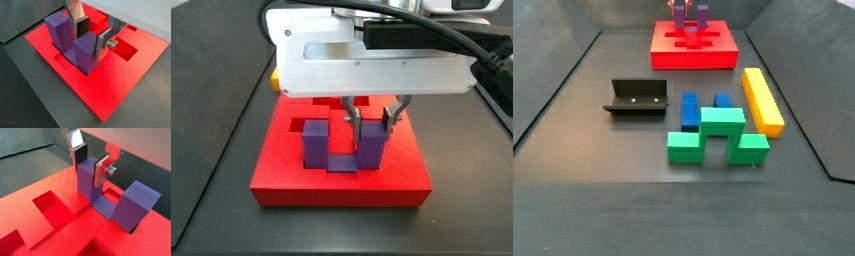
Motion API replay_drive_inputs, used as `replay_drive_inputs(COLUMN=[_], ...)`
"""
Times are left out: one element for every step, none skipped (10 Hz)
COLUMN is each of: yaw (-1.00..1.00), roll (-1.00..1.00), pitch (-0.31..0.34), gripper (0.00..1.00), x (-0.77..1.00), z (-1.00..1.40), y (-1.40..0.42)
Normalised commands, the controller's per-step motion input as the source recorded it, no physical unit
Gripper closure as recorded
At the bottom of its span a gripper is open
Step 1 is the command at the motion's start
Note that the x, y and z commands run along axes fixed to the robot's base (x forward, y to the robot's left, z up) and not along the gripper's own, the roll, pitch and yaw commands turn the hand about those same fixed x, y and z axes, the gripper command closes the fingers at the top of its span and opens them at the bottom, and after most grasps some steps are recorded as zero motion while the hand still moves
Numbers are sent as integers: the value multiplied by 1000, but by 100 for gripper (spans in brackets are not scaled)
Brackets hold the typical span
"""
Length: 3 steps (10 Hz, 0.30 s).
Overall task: Pick up the purple object. Move up. Place the purple object on the fixture. Regrasp the purple object. Move to above the board. Insert the purple object.
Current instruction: Insert the purple object.
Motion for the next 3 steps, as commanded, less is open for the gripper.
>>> replay_drive_inputs(yaw=[0,0,0], roll=[0,29,0], pitch=[-23,0,0], gripper=[100,100,100], x=[0,0,0], z=[-323,0,0], y=[-14,-51,0])
